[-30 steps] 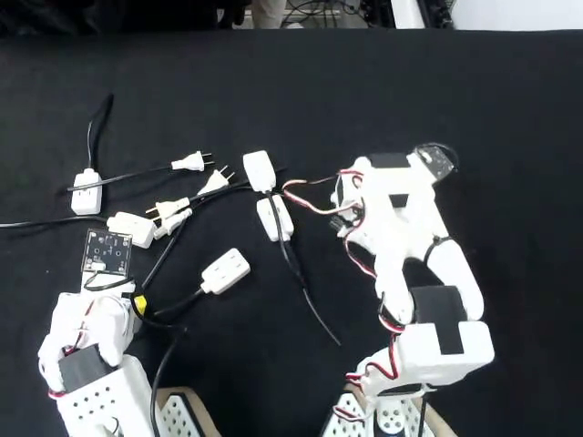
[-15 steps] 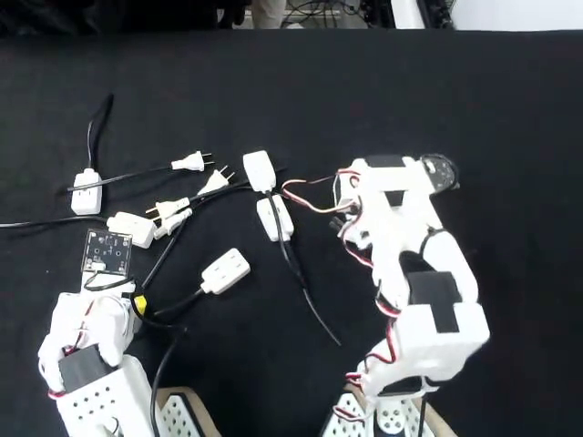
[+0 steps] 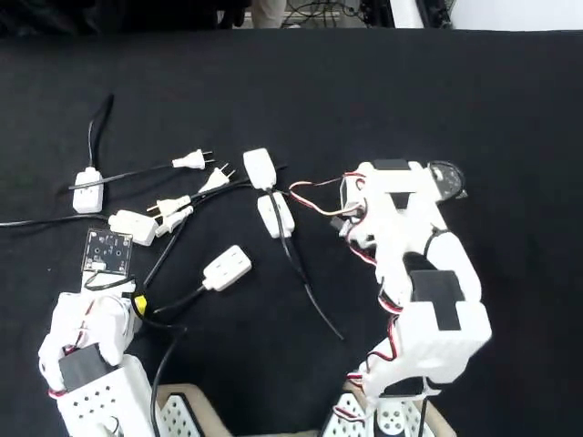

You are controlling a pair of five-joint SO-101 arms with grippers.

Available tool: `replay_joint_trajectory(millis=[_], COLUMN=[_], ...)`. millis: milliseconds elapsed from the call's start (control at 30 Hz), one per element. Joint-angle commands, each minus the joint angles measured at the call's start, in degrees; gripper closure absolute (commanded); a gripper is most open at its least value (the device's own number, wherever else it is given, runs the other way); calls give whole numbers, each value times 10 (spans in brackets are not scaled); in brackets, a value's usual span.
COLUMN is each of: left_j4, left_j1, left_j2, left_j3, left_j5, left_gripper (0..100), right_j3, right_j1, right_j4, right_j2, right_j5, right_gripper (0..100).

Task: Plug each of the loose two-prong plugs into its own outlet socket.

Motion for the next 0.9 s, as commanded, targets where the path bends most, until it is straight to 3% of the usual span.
replay_joint_trajectory(millis=[0, 167, 400, 533, 633, 867], left_j4=[-7, -7, -7, -6, -6, -6], left_j1=[5, 5, 5, 5, 5, 5], left_j2=[-5, -5, -5, -5, -5, -5], left_j3=[11, 11, 11, 11, 11, 11], left_j5=[-3, -3, -3, -3, -3, -3], left_gripper=[711, 711, 711, 711, 711, 711], right_j3=[-25, -67, -186, -242, -273, -286], right_j1=[9, 10, -6, -25, -41, -69], right_j4=[-14, 73, 292, 342, 321, 229], right_j2=[1, 1, 2, 7, 7, 33], right_j5=[25, 182, 306, 413, 550, 977], right_gripper=[959, 986, 986, 986, 986, 986])
